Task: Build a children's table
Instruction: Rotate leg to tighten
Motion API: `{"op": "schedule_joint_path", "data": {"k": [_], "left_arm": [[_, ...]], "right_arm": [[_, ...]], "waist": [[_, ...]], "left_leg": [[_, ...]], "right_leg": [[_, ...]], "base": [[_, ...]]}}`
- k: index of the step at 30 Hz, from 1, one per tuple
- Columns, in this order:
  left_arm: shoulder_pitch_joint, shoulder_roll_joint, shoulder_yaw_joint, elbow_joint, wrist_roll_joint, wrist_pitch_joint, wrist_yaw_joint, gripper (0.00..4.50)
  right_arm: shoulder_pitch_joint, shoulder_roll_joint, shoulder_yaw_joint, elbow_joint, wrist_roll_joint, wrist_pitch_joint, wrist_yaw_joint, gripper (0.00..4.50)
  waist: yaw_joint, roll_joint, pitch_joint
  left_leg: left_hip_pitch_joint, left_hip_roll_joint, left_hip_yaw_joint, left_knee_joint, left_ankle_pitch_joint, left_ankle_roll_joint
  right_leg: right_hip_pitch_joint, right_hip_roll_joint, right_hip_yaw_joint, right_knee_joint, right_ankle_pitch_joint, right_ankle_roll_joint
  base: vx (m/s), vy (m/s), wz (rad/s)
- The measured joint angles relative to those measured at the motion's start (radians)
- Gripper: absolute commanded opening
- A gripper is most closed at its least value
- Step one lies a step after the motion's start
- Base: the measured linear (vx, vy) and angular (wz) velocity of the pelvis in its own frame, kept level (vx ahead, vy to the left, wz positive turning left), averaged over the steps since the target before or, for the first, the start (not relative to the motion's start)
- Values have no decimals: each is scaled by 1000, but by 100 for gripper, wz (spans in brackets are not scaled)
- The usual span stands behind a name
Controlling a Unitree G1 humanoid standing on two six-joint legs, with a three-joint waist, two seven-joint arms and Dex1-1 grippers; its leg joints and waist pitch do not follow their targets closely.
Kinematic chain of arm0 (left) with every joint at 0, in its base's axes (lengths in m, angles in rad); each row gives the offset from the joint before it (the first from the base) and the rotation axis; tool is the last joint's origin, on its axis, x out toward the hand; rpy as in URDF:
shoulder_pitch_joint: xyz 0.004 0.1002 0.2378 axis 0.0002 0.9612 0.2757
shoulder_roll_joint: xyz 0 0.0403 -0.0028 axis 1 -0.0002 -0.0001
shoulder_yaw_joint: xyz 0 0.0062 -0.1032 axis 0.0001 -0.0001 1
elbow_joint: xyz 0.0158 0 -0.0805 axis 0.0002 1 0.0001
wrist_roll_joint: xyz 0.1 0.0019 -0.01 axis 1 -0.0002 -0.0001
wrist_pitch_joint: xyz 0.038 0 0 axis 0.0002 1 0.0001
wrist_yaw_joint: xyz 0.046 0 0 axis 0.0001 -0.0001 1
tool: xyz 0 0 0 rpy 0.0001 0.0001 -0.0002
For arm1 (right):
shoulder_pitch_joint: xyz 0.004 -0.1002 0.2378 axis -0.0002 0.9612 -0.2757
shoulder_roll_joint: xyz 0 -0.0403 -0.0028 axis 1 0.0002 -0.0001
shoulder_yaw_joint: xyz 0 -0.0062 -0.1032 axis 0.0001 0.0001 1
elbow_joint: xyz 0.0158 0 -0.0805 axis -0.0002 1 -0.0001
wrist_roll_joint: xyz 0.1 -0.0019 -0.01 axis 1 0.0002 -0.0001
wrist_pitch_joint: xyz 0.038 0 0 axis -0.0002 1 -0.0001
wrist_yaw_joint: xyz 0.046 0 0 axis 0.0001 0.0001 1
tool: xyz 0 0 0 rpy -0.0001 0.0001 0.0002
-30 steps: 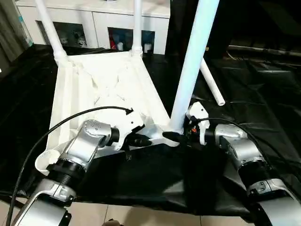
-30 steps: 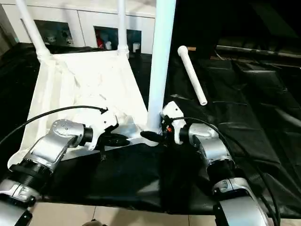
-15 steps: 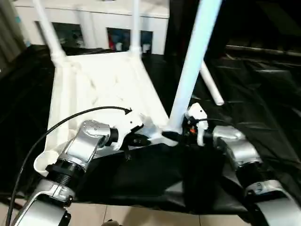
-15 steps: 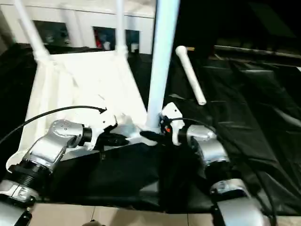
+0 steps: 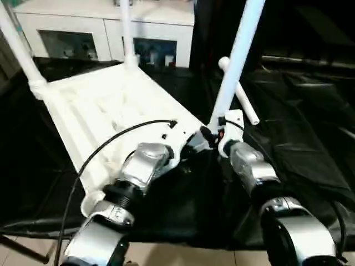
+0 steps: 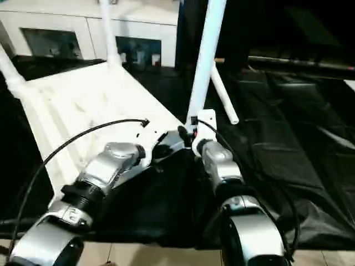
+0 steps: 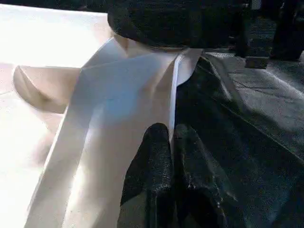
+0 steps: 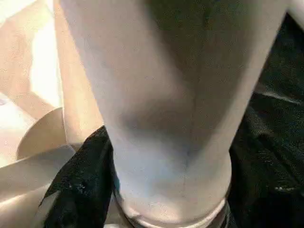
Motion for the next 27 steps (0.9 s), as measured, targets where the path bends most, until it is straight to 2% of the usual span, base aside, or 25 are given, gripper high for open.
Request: {"op": "schedule_joint_path", "data": {"k": [1,2,3,5,9,12,16,19,24,27], "left_arm": [[-3,0,2,4,0,0,0,0],[-3,0,2,6,0,0,0,0],[-3,0,3,6,0,0,0,0],[-4,4,4,8,0,-2,10,0],[-5,17,5,12,0,-13,15,0],[-5,38,3,12,0,-26,0,0],[5,95,-5,1,0,-67,-71,0],[27,162,-23,-31,-8,-113,-177,0],[83,260,-63,-122,-39,-171,-393,0],[88,288,-70,-128,-54,-182,-462,0]], "right_arm": [[-6,3,-3,9,-1,-3,-4,272],[-10,5,-8,17,-3,-9,-5,328],[-11,7,-11,23,-3,-15,-5,342],[-19,17,-18,36,4,-23,-5,344],[-19,23,-19,46,8,-44,24,386],[-19,9,-12,43,6,-42,94,391],[26,-52,42,-24,1,-28,263,391],[62,-113,101,-93,-20,-24,392,391],[96,-179,173,-169,-61,-45,547,391],[125,-220,204,-240,-57,-40,660,391]], "waist": [[0,0,0],[0,0,0],[-1,0,0],[-2,0,0],[-12,-1,0],[-18,-1,0],[-19,0,1],[-15,1,1],[9,3,2],[15,3,2]], "left_leg": [[0,0,0,0,0,0],[0,0,0,0,0,0],[0,0,0,0,0,0],[0,0,1,1,0,0],[0,0,1,0,0,0],[0,1,1,-1,0,0],[-2,1,1,-4,0,0],[-6,2,1,-4,3,4],[-12,2,1,-1,4,6],[-16,2,2,5,2,9]], "right_leg": [[0,0,0,0,0,0],[0,0,0,0,0,0],[0,0,0,0,0,0],[0,0,0,0,0,0],[0,0,0,-1,1,0],[-1,1,0,-1,1,0],[-4,1,0,-1,0,0],[-8,2,0,0,0,0],[-16,1,0,1,0,-1],[-17,0,0,2,0,-1]], "base": [[0,0,0],[0,0,0],[0,0,0],[0,0,0],[0,0,0],[0,0,0],[0,0,0],[0,0,0],[0,0,0],[0,0,0]]}}
